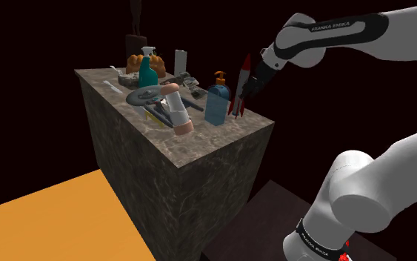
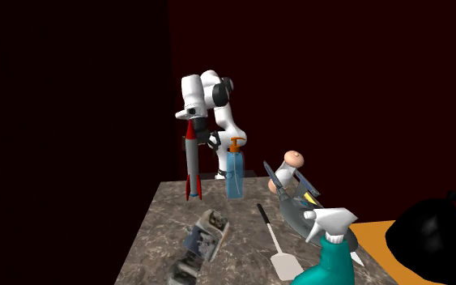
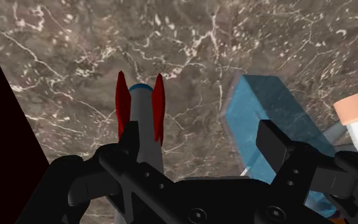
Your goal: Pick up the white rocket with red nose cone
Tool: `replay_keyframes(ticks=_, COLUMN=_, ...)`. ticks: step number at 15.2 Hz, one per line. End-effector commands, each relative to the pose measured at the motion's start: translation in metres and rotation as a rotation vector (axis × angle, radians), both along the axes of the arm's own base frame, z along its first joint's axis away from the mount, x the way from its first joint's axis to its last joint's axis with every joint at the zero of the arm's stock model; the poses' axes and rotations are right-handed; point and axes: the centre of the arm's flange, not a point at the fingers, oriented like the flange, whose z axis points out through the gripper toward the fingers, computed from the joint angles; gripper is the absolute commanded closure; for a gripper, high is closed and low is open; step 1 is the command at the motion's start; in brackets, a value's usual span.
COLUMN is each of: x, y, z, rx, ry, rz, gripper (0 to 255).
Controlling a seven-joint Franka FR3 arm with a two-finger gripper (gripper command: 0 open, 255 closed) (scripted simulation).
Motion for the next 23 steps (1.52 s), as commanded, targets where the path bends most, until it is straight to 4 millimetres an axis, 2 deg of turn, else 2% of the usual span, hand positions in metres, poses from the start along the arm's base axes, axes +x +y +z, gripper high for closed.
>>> replay_keyframes(ticks=1, x=0.014, y=-0.025, z=-0.01, rx=0.017, ry=-0.045, rz=0.026, gripper=0)
replay_keyframes(ticks=4, x=0.038, y=-0.052, z=-0.025, rx=0.048, ry=-0.106, rz=0.066, gripper=0)
replay_keyframes(ticks=11, x=0.038, y=-0.052, z=-0.062, rx=0.048, ry=-0.106, rz=0.066, gripper=0)
replay_keyframes(ticks=14, x=0.038, y=-0.052, z=-0.065, rx=0.048, ry=-0.106, rz=0.066, gripper=0)
replay_keyframes(ticks=15, x=0.039, y=-0.052, z=-0.064, rx=0.048, ry=-0.106, rz=0.066, gripper=255)
replay_keyframes(ticks=23, x=0.039, y=-0.052, z=-0.065, rx=0.048, ry=-0.106, rz=0.066, gripper=255)
